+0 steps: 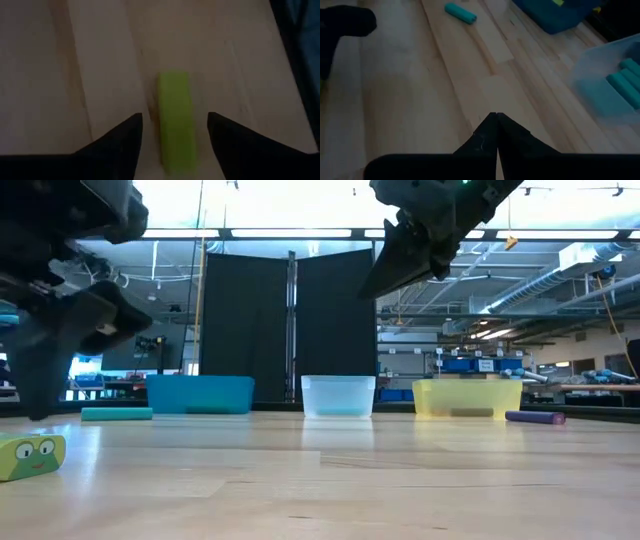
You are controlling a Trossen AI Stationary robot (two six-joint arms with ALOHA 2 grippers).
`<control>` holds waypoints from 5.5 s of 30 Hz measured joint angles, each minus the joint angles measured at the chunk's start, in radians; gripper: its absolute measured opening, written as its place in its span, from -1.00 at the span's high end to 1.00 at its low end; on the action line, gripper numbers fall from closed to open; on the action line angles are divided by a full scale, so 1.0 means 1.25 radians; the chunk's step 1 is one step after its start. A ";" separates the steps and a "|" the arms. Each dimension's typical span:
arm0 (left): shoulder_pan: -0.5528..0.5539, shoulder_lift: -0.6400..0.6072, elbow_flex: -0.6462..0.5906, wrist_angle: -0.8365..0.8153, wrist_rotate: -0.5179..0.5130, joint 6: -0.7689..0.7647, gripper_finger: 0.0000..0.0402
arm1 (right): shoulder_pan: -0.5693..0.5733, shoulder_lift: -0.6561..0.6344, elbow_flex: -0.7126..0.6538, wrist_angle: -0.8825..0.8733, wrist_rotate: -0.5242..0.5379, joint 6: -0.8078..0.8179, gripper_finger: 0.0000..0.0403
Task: Sort blocks
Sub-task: Put the green block into the blue bin, then put the violet block into the yellow bin
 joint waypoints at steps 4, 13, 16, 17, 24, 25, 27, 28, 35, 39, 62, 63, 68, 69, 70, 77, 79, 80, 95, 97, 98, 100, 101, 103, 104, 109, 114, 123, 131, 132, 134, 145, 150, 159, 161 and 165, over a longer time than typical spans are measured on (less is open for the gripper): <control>-0.001 0.035 0.011 0.003 -0.002 -0.015 -0.25 | 0.014 0.000 0.000 0.008 0.002 0.003 0.92; -0.003 0.080 0.014 0.014 -0.011 -0.017 -0.20 | 0.056 0.000 0.000 0.009 0.048 0.014 0.93; -0.003 0.080 0.014 0.012 -0.022 -0.016 -0.07 | 0.058 0.000 0.000 0.008 0.052 0.015 0.92; -0.004 0.081 0.014 0.010 -0.025 -0.013 -0.01 | 0.059 0.000 0.000 0.008 0.052 0.014 0.93; -0.005 0.081 0.012 0.001 -0.042 0.006 0.49 | 0.053 0.000 0.000 0.008 0.064 -0.014 0.94; -0.003 0.081 0.012 0.001 -0.043 0.006 0.49 | 0.052 0.000 0.000 0.007 0.064 -0.015 0.93; 0.000 0.073 0.012 -0.006 -0.052 0.006 0.49 | 0.052 0.000 0.000 0.006 0.064 -0.020 0.93; 0.004 0.070 0.015 -0.016 -0.056 0.012 0.49 | 0.052 0.000 0.000 0.006 0.064 -0.021 0.93; 0.079 0.021 0.119 -0.289 -0.203 0.100 0.49 | 0.052 0.000 0.000 -0.005 0.061 -0.018 0.94; 0.185 -0.024 0.129 -0.342 -0.215 0.153 0.49 | 0.051 0.000 0.000 -0.012 0.059 -0.013 0.94; 1.054 -0.152 0.130 -0.318 -0.139 0.408 0.49 | -0.031 0.001 0.000 -0.073 0.020 -0.027 0.94; 1.075 -0.136 0.131 -0.301 -0.113 0.412 0.49 | -0.041 0.001 0.000 -0.073 0.013 -0.037 0.94; 1.146 -0.050 0.131 -0.253 -0.068 0.412 0.49 | -0.102 0.001 0.000 -0.074 -0.026 -0.078 0.94; 1.155 -0.033 0.131 -0.251 -0.068 0.413 0.49 | -0.116 0.001 0.000 -0.074 -0.038 -0.084 0.94; 1.162 -0.017 0.131 -0.248 -0.064 0.413 0.49 | -0.131 0.001 0.000 -0.075 -0.053 -0.090 0.94; 1.169 0.043 0.131 -0.205 -0.038 0.424 0.49 | -0.212 -0.005 0.000 -0.103 -0.094 -0.115 0.94; 1.169 0.048 0.131 -0.199 -0.026 0.425 0.44 | -0.233 -0.016 0.000 -0.146 -0.110 -0.090 0.94; 1.169 0.048 0.131 -0.203 -0.024 0.427 0.38 | -0.243 -0.022 0.000 -0.173 -0.113 -0.075 0.94; 1.112 -0.077 0.072 -0.043 0.147 0.421 -0.06 | -0.398 -0.072 -0.078 -0.577 -0.259 0.115 0.56; 1.088 -0.110 0.041 0.021 0.177 0.411 -0.03 | -0.422 -0.072 -0.114 -0.575 -0.288 0.120 0.49; 1.073 -0.126 0.025 0.060 0.188 0.402 -0.01 | -0.433 -0.072 -0.133 -0.574 -0.293 0.124 0.45; 1.047 -0.158 -0.009 0.127 0.203 0.386 0.00 | -0.455 -0.072 -0.163 -0.575 -0.299 0.134 0.38; 1.032 -0.173 -0.026 0.147 0.205 0.381 0.01 | -0.466 -0.072 -0.175 -0.574 -0.301 0.137 0.35; 1.004 -0.197 -0.049 0.204 0.206 0.368 0.01 | -0.488 -0.072 -0.196 -0.568 -0.301 0.140 0.30; 0.992 -0.213 -0.061 0.222 0.206 0.362 0.01 | -0.499 -0.072 -0.205 -0.566 -0.301 0.139 0.28; 0.943 -0.260 -0.104 0.258 0.204 0.355 0.01 | -0.561 -0.072 -0.246 -0.499 -0.329 0.098 0.23; 0.918 -0.284 -0.125 0.267 0.181 0.355 0.01 | -0.613 -0.076 -0.274 -0.437 -0.380 0.044 0.23; 0.901 -0.286 -0.137 0.266 0.167 0.351 0.01 | -0.642 -0.075 -0.280 -0.427 -0.404 -0.023 0.39; 0.851 -0.286 -0.159 0.320 0.168 0.381 0.05 | -0.598 -0.103 -0.263 -0.417 -0.401 -0.088 0.43; 0.845 -0.286 -0.172 0.346 0.168 0.380 0.06 | -0.591 -0.119 -0.247 -0.406 -0.402 -0.097 0.43; 0.833 -0.286 -0.199 0.406 0.172 0.376 0.08 | -0.583 -0.153 -0.224 -0.401 -0.401 -0.105 0.43; 0.815 -0.286 -0.300 0.629 0.200 0.319 0.10 | -0.715 -0.173 -0.029 -0.415 -0.348 -0.108 0.43; 0.816 -0.286 -0.300 0.633 0.200 0.316 0.10 | -0.818 -0.081 0.064 -0.430 -0.350 -0.161 0.43; 0.816 -0.286 -0.300 0.630 0.200 0.316 0.10 | -0.939 0.086 0.111 -0.480 -0.360 -0.251 0.43; 0.816 -0.286 -0.300 0.632 0.200 0.316 0.10 | -0.953 0.111 0.111 -0.480 -0.360 -0.252 0.43; 0.816 -0.286 -0.300 0.633 0.200 0.316 0.10 | -0.973 0.145 0.111 -0.469 -0.361 -0.253 0.43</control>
